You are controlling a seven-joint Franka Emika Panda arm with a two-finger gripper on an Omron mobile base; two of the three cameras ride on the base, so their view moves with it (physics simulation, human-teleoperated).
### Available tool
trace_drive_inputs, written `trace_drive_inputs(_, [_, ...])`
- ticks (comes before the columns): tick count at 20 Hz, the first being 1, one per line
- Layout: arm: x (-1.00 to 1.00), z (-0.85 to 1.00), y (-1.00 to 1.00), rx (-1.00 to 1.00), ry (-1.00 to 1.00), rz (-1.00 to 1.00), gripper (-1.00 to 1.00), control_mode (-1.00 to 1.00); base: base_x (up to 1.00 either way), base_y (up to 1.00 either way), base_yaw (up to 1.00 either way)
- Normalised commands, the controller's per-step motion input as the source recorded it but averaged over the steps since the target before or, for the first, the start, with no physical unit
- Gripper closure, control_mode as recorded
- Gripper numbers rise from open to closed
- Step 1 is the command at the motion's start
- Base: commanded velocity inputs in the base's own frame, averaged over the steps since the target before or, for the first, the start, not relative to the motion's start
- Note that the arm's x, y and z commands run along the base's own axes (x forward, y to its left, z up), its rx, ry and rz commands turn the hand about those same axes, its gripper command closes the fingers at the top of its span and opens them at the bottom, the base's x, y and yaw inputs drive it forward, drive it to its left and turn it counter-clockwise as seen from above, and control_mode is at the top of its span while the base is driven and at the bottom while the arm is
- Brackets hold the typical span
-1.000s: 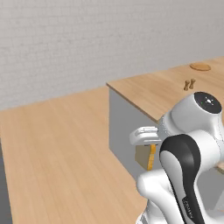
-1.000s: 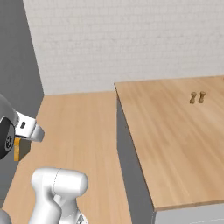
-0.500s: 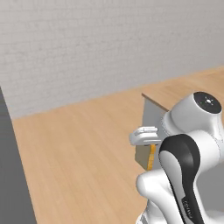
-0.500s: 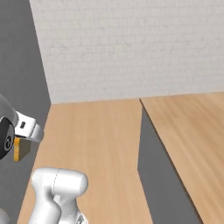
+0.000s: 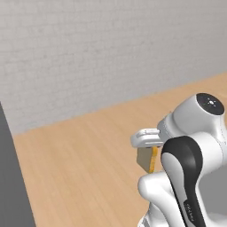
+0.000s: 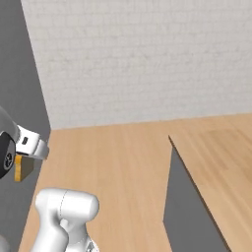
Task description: Start the toaster. Once the lever pops up, take the bread to the plate on the dining counter.
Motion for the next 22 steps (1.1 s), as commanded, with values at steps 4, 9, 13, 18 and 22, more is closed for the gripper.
trace_drive_inputs(4, [0.0,0.0,0.0,0.0,0.0,0.0,1.0,1.0,1.0,0.01,-0.22])
trace_drive_inputs(9, [0.0,0.0,0.0,0.0,0.0,0.0,1.0,1.0,1.0,0.0,-0.22])
trace_drive_inputs(13, [0.0,0.0,0.0,0.0,0.0,0.0,1.0,1.0,1.0,0.0,-0.26])
trace_drive_inputs(18, [0.0,0.0,0.0,0.0,0.0,0.0,1.0,1.0,1.0,0.0,-0.31])
trace_drive_inputs(22, [0.0,0.0,0.0,0.0,0.0,0.0,1.0,1.0,1.0,0.0,-0.35])
